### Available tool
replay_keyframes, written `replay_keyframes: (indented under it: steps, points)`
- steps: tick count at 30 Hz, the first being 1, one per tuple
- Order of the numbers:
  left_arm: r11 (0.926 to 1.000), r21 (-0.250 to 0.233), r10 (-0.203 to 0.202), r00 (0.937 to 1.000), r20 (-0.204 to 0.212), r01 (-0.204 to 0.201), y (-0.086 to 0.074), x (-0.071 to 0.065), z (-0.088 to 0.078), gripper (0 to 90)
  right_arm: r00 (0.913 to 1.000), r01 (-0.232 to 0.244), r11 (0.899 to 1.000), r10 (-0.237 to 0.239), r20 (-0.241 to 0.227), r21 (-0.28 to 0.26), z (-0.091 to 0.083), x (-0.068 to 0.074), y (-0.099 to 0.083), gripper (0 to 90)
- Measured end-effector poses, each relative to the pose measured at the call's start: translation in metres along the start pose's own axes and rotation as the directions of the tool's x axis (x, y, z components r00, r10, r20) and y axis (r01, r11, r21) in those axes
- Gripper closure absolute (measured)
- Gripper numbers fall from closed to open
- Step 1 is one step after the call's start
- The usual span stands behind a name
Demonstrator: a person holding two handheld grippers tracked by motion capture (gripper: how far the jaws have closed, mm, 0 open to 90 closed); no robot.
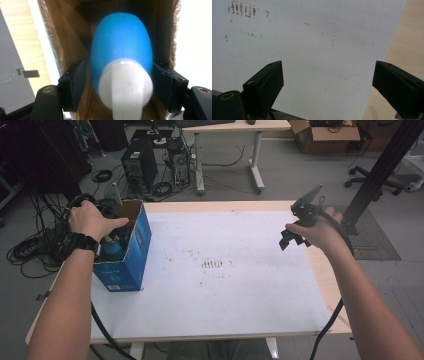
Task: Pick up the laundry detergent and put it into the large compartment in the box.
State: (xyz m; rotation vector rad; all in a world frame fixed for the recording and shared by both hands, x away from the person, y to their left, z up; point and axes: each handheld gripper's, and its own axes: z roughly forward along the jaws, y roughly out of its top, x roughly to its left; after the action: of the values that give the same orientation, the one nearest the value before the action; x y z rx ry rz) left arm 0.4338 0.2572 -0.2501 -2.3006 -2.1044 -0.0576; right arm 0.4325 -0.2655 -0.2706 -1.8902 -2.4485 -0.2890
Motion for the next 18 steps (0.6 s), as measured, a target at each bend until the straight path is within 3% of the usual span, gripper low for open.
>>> replay_keyframes:
  steps: [7, 12, 18]
  points:
    - [0.9996, -0.026, 0.005, 1.0000, -0.007, -0.005, -0.002, -0.003, -0.020, 27.0, 1.0000, 0.002, 1.000, -0.002, 0.000, 0.000, -0.001, 0.001, 0.000, 10.0]
    - [0.9978, -0.061, 0.027, 0.9996, -0.007, -0.027, -0.004, -0.014, -0.045, 22.8, 1.0000, 0.009, 1.000, -0.009, -0.002, -0.007, -0.005, 0.003, 0.000, 10.0]
    - [0.9941, -0.090, 0.062, 0.9981, 0.003, -0.061, -0.005, -0.034, -0.059, 18.4, 0.9998, 0.017, 1.000, -0.017, -0.003, -0.018, -0.011, 0.006, -0.002, 10.0]
